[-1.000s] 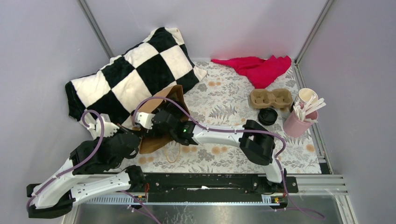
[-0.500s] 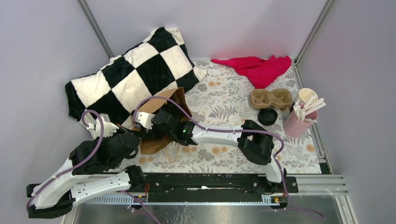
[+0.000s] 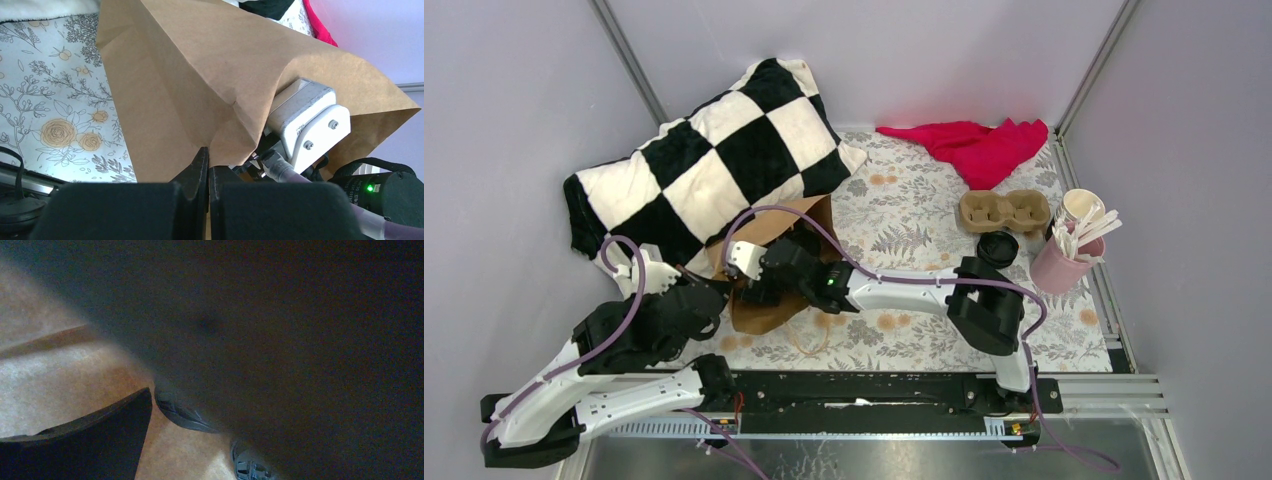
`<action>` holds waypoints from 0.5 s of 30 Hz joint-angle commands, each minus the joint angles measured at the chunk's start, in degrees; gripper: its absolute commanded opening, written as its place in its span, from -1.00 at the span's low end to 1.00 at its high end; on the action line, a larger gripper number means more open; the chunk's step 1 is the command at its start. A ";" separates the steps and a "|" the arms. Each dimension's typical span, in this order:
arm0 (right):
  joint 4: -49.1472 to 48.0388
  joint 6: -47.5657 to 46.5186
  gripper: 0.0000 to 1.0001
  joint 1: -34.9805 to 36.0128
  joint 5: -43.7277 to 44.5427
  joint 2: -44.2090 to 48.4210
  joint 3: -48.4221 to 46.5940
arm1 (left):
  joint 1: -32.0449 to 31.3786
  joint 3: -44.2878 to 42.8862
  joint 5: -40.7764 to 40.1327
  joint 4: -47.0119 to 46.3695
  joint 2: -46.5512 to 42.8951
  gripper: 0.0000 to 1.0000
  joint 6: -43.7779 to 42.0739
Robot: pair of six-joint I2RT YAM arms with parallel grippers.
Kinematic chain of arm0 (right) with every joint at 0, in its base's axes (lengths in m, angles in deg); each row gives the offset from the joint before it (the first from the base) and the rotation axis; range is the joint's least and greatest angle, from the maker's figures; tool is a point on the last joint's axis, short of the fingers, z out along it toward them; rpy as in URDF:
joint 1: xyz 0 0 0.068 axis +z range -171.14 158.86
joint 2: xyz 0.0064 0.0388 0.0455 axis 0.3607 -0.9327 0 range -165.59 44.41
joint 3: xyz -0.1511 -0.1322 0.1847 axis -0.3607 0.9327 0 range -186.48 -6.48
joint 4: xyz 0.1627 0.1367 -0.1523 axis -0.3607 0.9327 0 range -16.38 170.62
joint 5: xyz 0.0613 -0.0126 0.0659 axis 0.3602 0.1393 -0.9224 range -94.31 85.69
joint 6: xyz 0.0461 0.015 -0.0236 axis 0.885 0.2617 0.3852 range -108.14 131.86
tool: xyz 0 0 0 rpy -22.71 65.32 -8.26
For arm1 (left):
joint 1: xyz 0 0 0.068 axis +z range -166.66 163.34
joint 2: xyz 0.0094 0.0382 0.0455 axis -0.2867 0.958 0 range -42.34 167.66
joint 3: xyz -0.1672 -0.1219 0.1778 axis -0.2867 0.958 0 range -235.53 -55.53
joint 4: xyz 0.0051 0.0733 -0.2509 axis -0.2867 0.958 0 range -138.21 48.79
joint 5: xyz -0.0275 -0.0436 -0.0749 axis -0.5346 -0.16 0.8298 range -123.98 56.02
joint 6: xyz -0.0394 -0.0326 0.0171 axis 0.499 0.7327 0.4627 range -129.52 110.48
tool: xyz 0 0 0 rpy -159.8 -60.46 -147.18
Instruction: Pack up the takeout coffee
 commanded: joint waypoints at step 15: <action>2.91 1.60 0.96 -3.02 3.83 4.85 3.50 | -0.25 -3.12 2.08 -4.07 -0.04 -1.00 -4.20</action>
